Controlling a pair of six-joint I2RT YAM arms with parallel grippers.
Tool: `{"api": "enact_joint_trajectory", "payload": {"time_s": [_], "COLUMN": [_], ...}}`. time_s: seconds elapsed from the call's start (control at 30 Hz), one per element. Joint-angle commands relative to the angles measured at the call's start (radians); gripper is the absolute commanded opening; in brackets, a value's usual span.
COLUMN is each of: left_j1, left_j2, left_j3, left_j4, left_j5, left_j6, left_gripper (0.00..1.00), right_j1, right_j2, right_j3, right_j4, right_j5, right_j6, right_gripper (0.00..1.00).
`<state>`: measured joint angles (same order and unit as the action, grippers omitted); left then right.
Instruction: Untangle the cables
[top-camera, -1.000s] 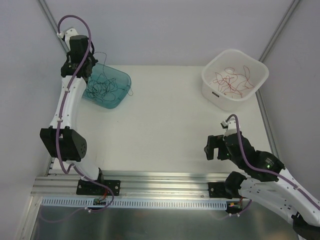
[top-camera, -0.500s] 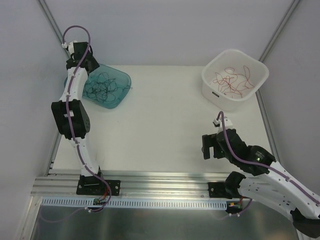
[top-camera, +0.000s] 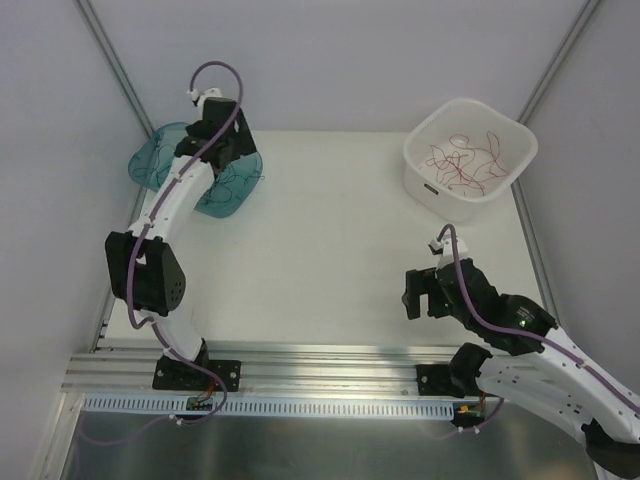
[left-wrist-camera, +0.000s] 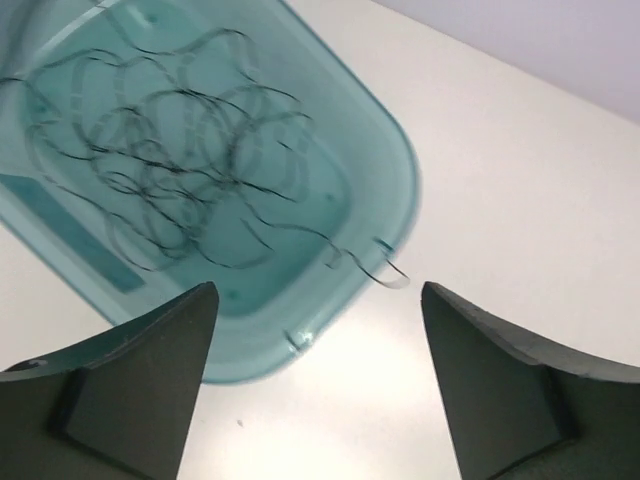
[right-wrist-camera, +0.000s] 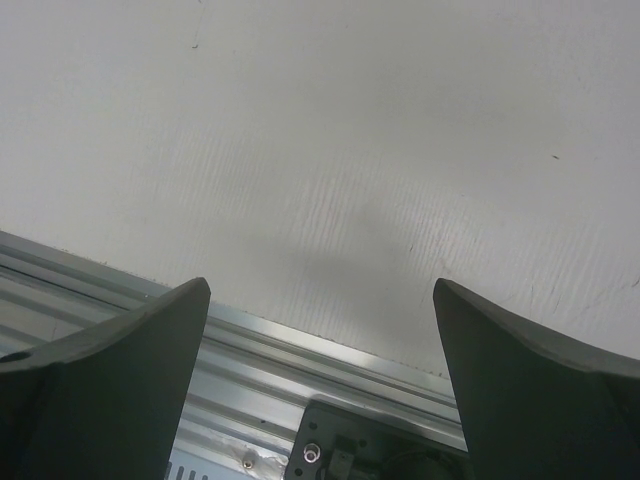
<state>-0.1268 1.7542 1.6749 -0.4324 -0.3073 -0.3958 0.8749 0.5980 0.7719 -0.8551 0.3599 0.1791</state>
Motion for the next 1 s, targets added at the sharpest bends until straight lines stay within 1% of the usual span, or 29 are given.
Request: {"api": "enact_joint_trajectory", "payload": {"time_s": [0.0,0.03,0.13,0.17,0.33,0.47,0.57,0.6,0.83,0.97], "left_j1": [-0.141,-0.161,-0.207,-0.215,-0.255,-0.264,-0.269,-0.270,-0.301,-0.312], "left_j2": [-0.001,0.011,0.053,0.076,0.165,0.223,0.251,0.255,0.306,0.353], "left_j3": [-0.053,-0.056,-0.064,-0.058,-0.006,0.009,0.016,0.016,0.048,0.080], "left_j4": [0.003,0.001,0.000,0.000,-0.011,-0.014,-0.016,-0.017,-0.017,-0.019], "left_j5": [-0.180,-0.229,-0.269,-0.277,-0.325,-0.377,-0.401,-0.429,-0.538,-0.572], "left_j6": [0.038,0.025,-0.060,-0.098,-0.172,-0.271,-0.333,-0.351,-0.469,-0.534], "left_gripper": [0.81,0.75,0.68,0.67,0.64,0.57,0.55,0.54,0.52,0.52], "right_j1": [-0.001,0.001,0.001,-0.001,0.001,-0.001,0.001,0.001,0.001,-0.001], "right_j2": [-0.024,-0.030,-0.047,-0.050,-0.072,-0.082,-0.087,-0.089,-0.090,-0.096], "right_j3": [-0.005,-0.005,-0.005,-0.006,-0.016,-0.019,-0.025,-0.025,-0.034,-0.043], "right_j4": [0.016,0.011,0.002,-0.002,-0.015,-0.027,-0.028,-0.028,-0.029,-0.027], "right_j5": [-0.010,-0.010,-0.003,-0.001,-0.001,0.004,0.007,0.007,0.011,0.001], "right_j6": [0.011,0.011,0.013,0.016,0.017,0.016,0.011,0.010,-0.013,-0.018], "right_gripper": [1.00,1.00,1.00,1.00,1.00,1.00,1.00,1.00,1.00,1.00]}}
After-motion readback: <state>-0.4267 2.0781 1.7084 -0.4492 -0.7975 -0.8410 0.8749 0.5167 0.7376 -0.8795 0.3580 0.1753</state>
